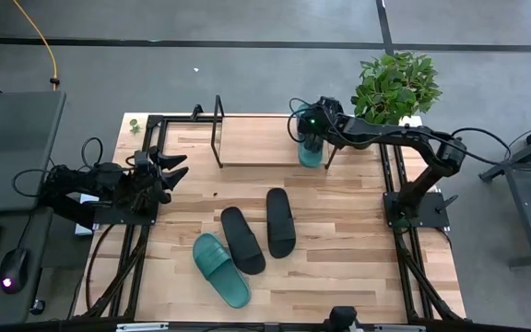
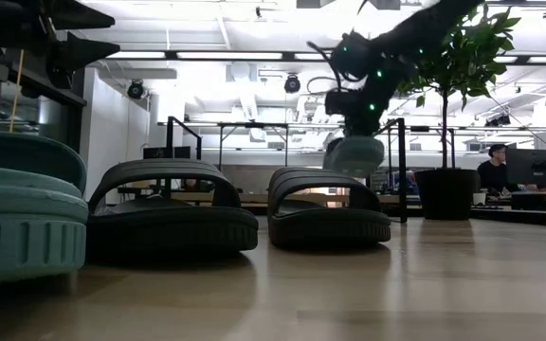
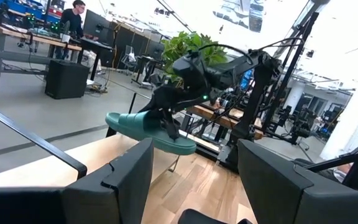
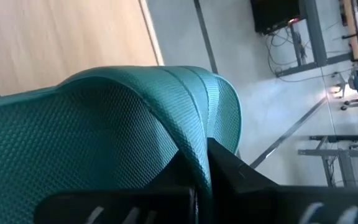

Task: Pick and place slides into the shelf
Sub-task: Put the right green slide on the shelf

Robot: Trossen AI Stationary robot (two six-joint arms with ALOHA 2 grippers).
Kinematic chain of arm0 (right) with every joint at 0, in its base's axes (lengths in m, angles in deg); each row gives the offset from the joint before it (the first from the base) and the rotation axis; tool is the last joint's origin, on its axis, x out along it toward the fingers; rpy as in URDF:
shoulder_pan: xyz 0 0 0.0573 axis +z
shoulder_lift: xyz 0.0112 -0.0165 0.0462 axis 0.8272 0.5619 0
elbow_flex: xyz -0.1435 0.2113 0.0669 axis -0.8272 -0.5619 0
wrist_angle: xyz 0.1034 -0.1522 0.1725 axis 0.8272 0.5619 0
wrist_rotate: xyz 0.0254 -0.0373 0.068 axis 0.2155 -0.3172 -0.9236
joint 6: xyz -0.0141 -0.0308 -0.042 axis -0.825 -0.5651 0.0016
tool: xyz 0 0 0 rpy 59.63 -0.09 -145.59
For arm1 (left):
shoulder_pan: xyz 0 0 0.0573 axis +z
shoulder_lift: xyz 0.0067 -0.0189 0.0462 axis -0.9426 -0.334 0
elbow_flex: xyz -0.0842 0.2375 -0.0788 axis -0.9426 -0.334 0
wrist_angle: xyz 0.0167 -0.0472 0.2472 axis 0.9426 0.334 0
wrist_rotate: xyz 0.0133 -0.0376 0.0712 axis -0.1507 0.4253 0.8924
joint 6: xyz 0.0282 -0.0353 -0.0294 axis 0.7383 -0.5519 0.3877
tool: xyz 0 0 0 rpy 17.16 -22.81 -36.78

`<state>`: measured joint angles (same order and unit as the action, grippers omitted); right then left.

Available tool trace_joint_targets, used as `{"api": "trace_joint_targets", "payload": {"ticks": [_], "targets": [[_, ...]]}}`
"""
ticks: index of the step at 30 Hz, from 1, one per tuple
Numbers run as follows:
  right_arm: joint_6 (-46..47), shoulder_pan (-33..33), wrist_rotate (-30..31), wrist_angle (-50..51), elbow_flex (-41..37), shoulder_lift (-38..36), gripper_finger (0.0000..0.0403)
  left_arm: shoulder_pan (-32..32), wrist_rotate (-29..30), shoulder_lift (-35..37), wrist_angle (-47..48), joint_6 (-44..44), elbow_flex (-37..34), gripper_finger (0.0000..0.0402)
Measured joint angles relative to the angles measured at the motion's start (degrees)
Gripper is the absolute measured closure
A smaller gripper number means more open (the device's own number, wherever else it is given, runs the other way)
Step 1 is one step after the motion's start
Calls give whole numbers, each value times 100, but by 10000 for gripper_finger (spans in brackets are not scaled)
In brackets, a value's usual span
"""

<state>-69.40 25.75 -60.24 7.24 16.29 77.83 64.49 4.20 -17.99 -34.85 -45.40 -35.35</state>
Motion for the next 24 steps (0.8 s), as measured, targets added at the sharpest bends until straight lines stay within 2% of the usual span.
{"api": "trace_joint_targets", "payload": {"ticks": [6, 24], "targets": [[11, -140, -319, -213, -312, 2, 402, 0, 0, 0, 3, 0, 0, 185], [-379, -145, -310, -535, -324, 4, 402, 0, 2, 0, 1, -4, 0, 186]]}}
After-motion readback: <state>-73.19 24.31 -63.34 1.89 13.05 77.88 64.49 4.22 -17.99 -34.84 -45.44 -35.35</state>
